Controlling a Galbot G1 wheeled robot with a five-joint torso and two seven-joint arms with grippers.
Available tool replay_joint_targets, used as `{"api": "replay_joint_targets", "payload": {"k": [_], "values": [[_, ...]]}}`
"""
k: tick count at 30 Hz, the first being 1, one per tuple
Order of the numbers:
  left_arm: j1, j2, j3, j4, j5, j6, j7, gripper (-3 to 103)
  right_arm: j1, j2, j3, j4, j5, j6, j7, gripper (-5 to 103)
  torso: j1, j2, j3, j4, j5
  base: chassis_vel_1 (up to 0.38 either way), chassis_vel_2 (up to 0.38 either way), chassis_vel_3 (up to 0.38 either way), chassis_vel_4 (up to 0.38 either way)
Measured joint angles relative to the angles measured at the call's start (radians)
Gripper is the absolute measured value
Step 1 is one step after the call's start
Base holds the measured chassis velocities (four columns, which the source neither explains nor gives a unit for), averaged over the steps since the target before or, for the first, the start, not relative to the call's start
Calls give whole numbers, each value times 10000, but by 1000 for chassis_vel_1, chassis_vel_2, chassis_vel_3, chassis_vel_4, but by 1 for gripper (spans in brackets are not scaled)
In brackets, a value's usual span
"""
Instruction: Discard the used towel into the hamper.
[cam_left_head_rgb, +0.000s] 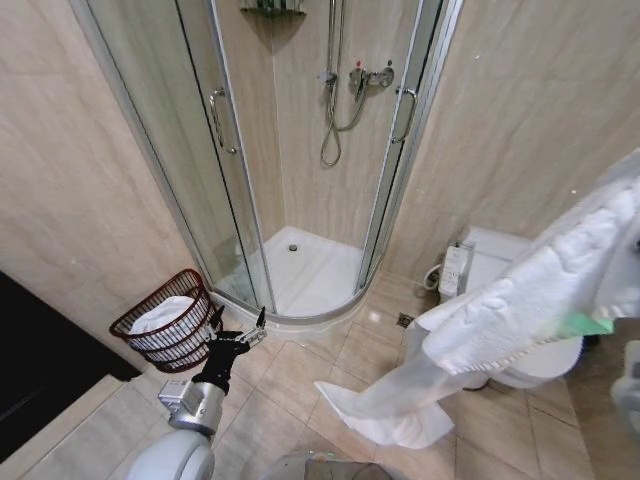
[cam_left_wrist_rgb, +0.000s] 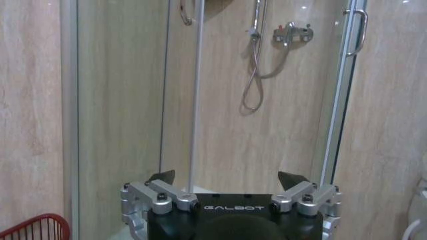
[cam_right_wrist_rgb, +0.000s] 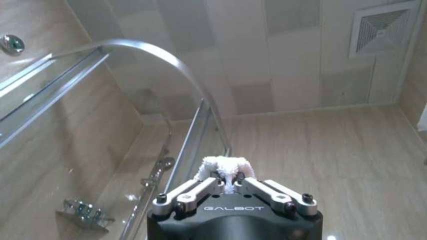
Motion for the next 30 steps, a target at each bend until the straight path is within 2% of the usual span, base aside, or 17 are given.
{"api": "replay_joint_targets", "payload": {"k": [10,12,19,23,30], "values": [[0,0,0,0,0,0,0,100,195,-757,343,-2,653,24,53,2,180,417,239,0,-1,0,0,0,0],[0,1,0,0,0,0,0,100,357,-1120,376,-93,812,5,89,2,228,531,303,0,-1,0,0,0,0],[0,0,0,0,0,0,0,100,782,-2434,1302,-831,1521,-214,263,2,380,870,494,1,0,0,0,0,0],[0,0,0,0,0,0,0,100,854,-2905,1913,-1042,2214,-380,396,2,465,1063,601,1,0,0,0,0,0],[0,0,0,0,0,0,0,100,737,-3327,2621,-1084,3078,-544,440,2,594,1364,770,0,-1,0,0,0,0]]}}
